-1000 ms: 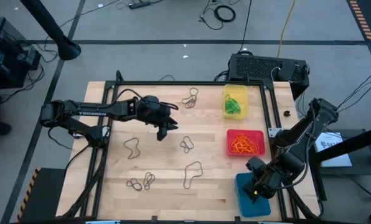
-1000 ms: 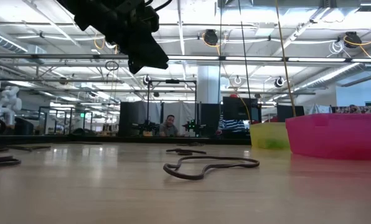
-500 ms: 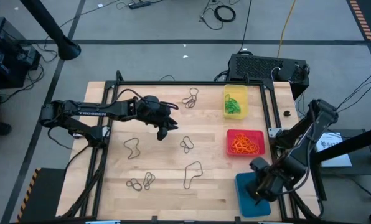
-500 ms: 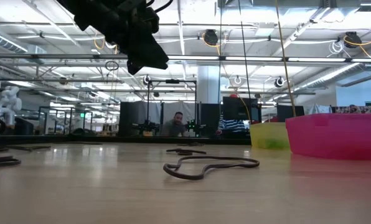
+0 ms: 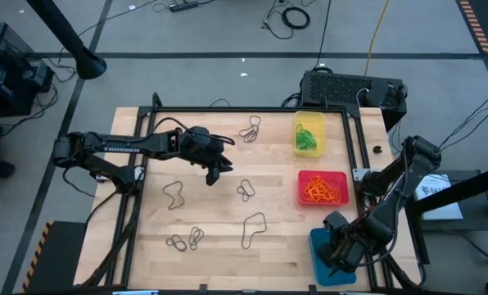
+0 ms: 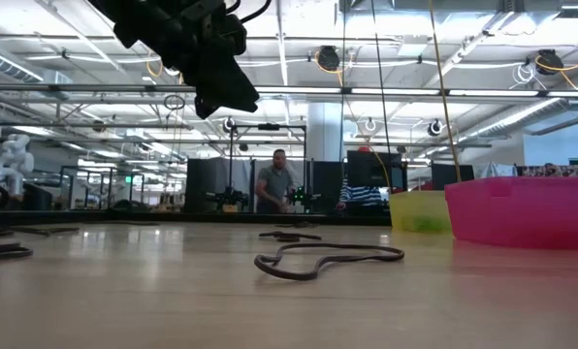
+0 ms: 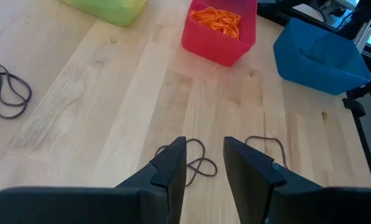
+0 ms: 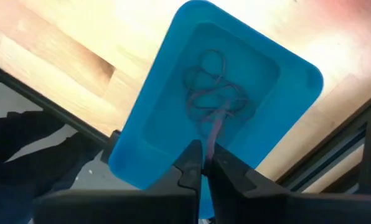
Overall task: Sort rubber bands into baskets
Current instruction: Put the violet rubber band into the blue bin
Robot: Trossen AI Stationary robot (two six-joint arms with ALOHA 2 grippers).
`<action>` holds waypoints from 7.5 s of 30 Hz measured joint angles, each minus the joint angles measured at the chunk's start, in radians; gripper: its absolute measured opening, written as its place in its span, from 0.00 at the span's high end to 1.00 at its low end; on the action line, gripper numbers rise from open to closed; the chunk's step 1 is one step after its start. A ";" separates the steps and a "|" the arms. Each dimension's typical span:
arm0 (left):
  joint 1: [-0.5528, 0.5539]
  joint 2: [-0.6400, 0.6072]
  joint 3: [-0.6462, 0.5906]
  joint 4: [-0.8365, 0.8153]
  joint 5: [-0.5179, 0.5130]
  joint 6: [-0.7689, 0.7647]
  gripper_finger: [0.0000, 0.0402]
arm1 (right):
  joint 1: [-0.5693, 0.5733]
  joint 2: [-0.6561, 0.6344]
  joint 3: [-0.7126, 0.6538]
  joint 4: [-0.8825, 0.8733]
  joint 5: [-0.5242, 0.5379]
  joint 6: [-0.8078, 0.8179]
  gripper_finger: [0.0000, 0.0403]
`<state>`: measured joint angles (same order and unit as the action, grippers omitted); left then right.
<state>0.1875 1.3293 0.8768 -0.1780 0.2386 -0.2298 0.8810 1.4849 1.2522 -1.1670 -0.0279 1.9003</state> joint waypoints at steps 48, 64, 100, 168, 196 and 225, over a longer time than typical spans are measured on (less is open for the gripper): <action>0.000 0.000 0.000 -0.425 -0.006 -0.159 0.72 | -1.166 0.111 0.000 0.666 0.033 -1.225 0.77; 0.005 -0.099 0.000 -0.592 -0.078 -0.333 0.72 | -1.439 0.427 0.000 1.035 -0.059 -1.202 0.77; -0.005 -0.120 0.000 -0.530 -0.165 -0.420 0.72 | -1.319 0.594 0.012 1.073 0.172 -1.201 0.90; -0.146 -0.120 0.000 -0.440 -0.274 -0.412 0.72 | -1.194 0.135 0.068 0.847 0.196 -1.389 0.99; -0.248 -0.120 0.000 -0.380 -0.337 -0.471 0.72 | -1.188 0.364 0.069 0.728 0.211 -1.307 0.52; -0.262 -0.119 0.000 -0.388 -0.372 -0.470 0.72 | -1.137 0.528 0.107 0.652 0.227 -1.285 0.97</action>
<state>-0.0746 1.2102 0.8768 -0.5663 -0.1329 -0.6998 -0.2558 2.0129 1.3596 -0.5154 0.1992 0.6151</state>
